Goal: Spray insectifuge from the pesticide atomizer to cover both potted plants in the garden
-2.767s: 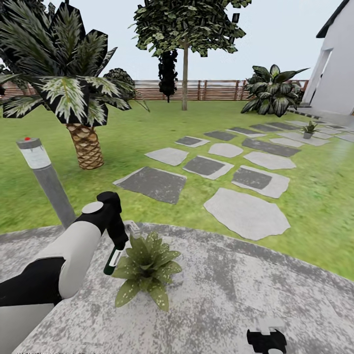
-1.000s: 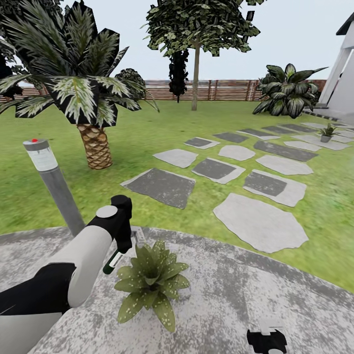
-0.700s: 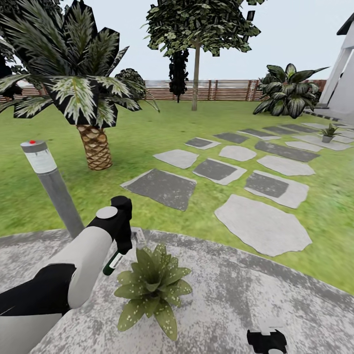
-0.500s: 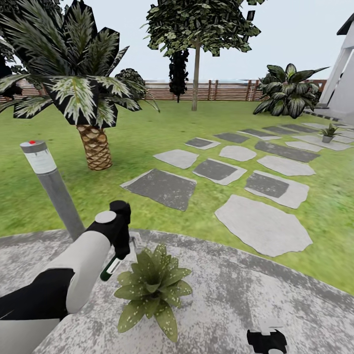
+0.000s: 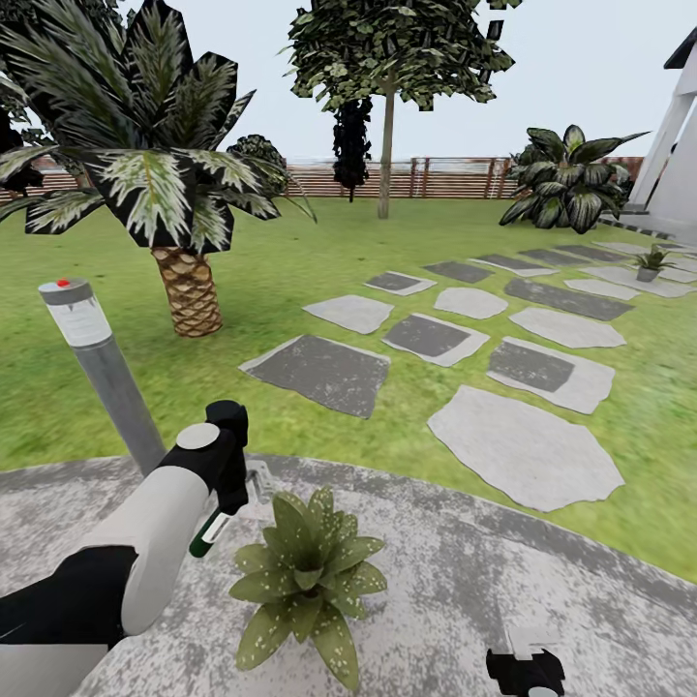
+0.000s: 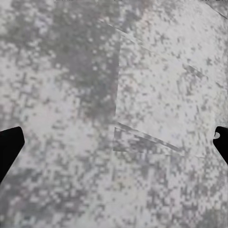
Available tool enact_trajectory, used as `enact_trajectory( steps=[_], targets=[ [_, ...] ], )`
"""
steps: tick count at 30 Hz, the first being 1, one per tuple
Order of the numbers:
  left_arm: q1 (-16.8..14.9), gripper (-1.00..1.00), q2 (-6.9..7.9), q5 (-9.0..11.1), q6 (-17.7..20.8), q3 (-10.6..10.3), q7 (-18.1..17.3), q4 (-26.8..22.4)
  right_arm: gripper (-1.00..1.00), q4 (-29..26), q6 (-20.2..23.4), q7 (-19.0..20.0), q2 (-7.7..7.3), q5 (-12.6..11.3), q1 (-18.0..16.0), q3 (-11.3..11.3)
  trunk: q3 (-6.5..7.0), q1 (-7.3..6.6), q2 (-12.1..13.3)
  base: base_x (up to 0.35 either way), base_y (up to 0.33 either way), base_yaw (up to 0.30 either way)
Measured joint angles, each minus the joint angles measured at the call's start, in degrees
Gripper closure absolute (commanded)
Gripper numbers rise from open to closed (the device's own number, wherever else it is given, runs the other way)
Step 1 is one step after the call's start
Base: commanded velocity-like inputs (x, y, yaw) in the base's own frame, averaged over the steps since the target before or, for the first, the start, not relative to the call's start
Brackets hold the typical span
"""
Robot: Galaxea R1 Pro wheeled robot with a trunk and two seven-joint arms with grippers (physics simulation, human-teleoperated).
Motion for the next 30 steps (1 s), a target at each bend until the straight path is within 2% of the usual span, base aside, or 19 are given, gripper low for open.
enact_trajectory(
  steps=[6,9,13,18,21,23,25,27,30],
  targets=[
    [-0.02,1.00,-0.13,-0.09,0.06,-0.21,0.00,-0.14,-1.00,0.00,0.00,0.00,0.00,-0.03,0.00,-0.02,0.00,0.00,0.00,0.002,0.002,0.000],
    [0.08,1.00,-1.27,-0.10,0.19,-0.26,0.00,-0.12,-1.00,0.00,0.00,0.00,0.07,-0.01,0.00,-0.02,0.00,0.00,0.00,0.000,0.000,0.000],
    [-0.07,1.00,-3.67,-0.10,0.27,-0.23,0.00,-0.19,-1.00,0.00,0.00,0.00,0.09,-0.01,0.00,0.04,0.00,0.00,0.00,0.000,0.000,0.000],
    [0.06,1.00,-2.91,-0.24,0.01,-0.08,0.00,-2.54,-1.00,0.00,0.00,0.00,0.09,-0.01,0.00,0.00,0.00,0.00,0.00,0.000,0.000,0.000],
    [0.20,1.00,0.18,-0.09,-0.18,-0.07,0.00,-4.74,-1.00,0.00,0.00,0.00,0.09,-0.02,0.00,0.03,0.00,0.00,0.00,0.000,0.000,0.000],
    [0.53,1.00,0.61,-0.04,-0.18,-0.15,0.00,-4.94,-1.00,0.00,0.00,0.00,0.09,-0.02,0.00,0.01,0.00,0.00,0.00,0.000,0.000,0.000],
    [2.01,1.00,0.15,-0.10,-0.22,-0.25,0.00,-5.03,-1.00,0.00,0.00,0.00,0.09,-0.04,0.00,-0.01,0.00,0.01,0.00,0.000,0.000,0.000],
    [4.16,1.00,-1.81,-0.22,-0.30,-0.32,0.00,-5.19,-1.00,0.00,0.00,0.00,0.09,-0.05,0.00,-0.02,-0.01,0.01,0.00,0.000,0.000,0.000],
    [4.71,1.00,-2.51,-0.21,0.05,-0.36,0.01,-5.27,-1.00,0.00,-0.01,-0.01,0.09,-0.03,0.00,-0.01,0.00,0.01,0.00,-0.107,-0.077,0.000]
  ],
)
